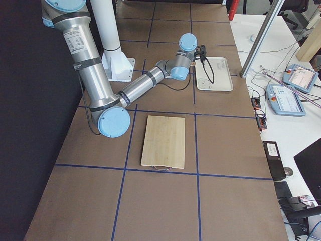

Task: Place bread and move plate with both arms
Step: 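Carry the bread with the right gripper over the egg plate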

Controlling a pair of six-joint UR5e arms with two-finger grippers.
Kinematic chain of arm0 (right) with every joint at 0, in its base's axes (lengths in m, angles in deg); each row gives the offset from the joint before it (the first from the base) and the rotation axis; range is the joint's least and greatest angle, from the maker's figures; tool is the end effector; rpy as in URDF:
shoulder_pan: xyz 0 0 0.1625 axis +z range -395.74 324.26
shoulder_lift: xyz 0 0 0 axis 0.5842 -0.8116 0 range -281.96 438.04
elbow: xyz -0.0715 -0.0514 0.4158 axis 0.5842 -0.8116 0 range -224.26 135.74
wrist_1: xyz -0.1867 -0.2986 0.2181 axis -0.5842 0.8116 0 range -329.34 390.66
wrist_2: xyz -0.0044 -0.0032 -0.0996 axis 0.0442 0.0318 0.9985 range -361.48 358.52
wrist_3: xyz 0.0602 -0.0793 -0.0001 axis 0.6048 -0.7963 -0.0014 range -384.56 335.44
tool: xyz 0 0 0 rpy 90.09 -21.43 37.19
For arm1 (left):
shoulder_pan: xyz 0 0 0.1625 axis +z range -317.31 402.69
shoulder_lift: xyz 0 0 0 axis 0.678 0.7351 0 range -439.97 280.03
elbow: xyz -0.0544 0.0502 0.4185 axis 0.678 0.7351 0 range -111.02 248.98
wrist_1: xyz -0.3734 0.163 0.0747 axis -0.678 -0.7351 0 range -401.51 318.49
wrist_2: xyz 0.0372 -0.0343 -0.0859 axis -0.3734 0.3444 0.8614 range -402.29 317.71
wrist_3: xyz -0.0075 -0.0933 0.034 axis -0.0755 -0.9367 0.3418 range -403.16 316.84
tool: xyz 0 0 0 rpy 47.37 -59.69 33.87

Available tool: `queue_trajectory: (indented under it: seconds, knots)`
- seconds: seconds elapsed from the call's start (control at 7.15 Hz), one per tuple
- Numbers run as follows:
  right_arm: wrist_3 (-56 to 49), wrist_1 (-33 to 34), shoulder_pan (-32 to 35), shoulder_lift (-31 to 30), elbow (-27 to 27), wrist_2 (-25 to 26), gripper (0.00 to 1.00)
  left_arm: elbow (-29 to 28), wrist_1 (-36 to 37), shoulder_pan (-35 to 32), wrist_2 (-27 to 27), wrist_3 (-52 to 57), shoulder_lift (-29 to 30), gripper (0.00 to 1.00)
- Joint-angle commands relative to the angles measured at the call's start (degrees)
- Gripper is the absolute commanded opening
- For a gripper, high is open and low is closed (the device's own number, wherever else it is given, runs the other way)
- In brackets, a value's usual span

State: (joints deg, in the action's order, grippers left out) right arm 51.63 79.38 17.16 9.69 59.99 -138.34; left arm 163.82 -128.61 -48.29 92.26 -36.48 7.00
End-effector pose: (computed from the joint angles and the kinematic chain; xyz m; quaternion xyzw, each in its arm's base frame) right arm -0.2912 -0.4856 0.2455 0.0551 -0.6489 0.0062 0.7589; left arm -0.0714 -0.4667 0.6474 0.0165 0.3788 0.0424 0.9244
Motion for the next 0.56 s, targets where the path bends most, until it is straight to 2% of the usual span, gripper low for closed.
queue_trajectory:
  seconds: [0.0, 0.14, 0.42]
  knots:
    - [9.4, -10.2, -15.9, 1.2, -0.5, 21.1, 0.0, -0.6, 0.0, 0.0, -0.1, 0.1, 0.2, 1.0]
    - [9.4, -10.7, -21.2, 1.2, -0.6, 27.1, 0.0, -1.0, 0.1, 0.0, -0.1, 0.0, 0.3, 1.0]
    - [9.1, -10.8, -26.3, 1.3, -2.0, 29.6, 0.0, -2.1, -0.2, 0.0, 0.0, -0.1, 0.4, 1.0]
